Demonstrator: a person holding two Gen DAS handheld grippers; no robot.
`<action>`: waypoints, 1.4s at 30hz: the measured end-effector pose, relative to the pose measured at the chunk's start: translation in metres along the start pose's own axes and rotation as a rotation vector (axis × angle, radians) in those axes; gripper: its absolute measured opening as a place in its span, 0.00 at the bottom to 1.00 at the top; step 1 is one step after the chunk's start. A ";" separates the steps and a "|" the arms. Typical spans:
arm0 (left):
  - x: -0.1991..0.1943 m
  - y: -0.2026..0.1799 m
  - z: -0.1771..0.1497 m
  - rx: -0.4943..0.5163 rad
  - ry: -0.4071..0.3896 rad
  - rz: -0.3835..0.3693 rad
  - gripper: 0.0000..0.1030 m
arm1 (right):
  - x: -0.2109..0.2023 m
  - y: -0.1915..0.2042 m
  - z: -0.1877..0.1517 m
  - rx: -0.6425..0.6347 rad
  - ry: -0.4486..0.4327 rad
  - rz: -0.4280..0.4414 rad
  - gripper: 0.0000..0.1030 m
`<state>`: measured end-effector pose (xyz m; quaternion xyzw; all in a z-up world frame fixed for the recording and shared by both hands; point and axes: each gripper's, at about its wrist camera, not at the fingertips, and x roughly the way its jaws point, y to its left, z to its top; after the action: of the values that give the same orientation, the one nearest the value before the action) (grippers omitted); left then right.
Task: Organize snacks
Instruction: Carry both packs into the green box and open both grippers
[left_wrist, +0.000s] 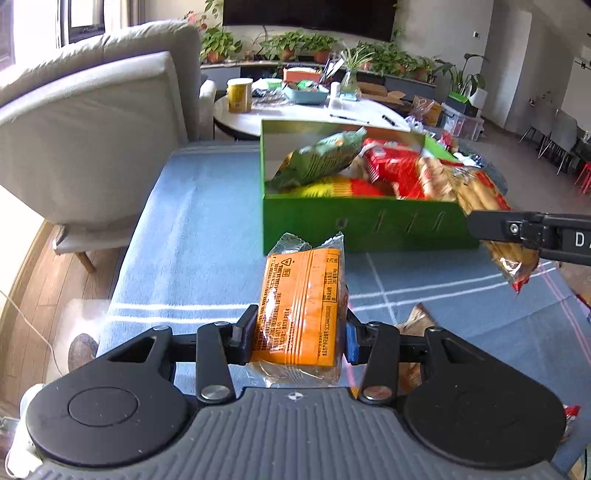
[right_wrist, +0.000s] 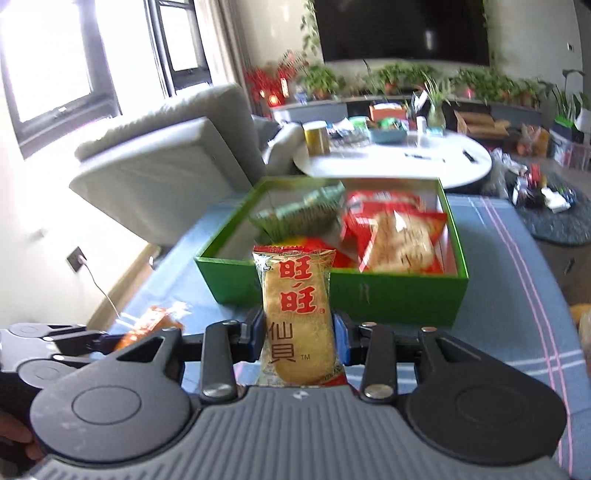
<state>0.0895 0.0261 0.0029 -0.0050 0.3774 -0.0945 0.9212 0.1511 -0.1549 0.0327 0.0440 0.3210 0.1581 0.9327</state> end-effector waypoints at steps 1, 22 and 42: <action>-0.002 -0.002 0.003 0.003 -0.007 -0.002 0.40 | -0.002 0.001 0.003 -0.003 -0.010 0.004 0.74; 0.023 -0.020 0.092 0.000 -0.116 -0.074 0.40 | 0.025 -0.019 0.060 0.118 -0.114 0.012 0.74; 0.111 -0.012 0.110 -0.025 -0.062 -0.109 0.43 | 0.088 -0.038 0.065 0.152 -0.046 0.007 0.75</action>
<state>0.2417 -0.0121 0.0056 -0.0398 0.3488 -0.1399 0.9259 0.2669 -0.1606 0.0258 0.1195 0.3104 0.1353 0.9333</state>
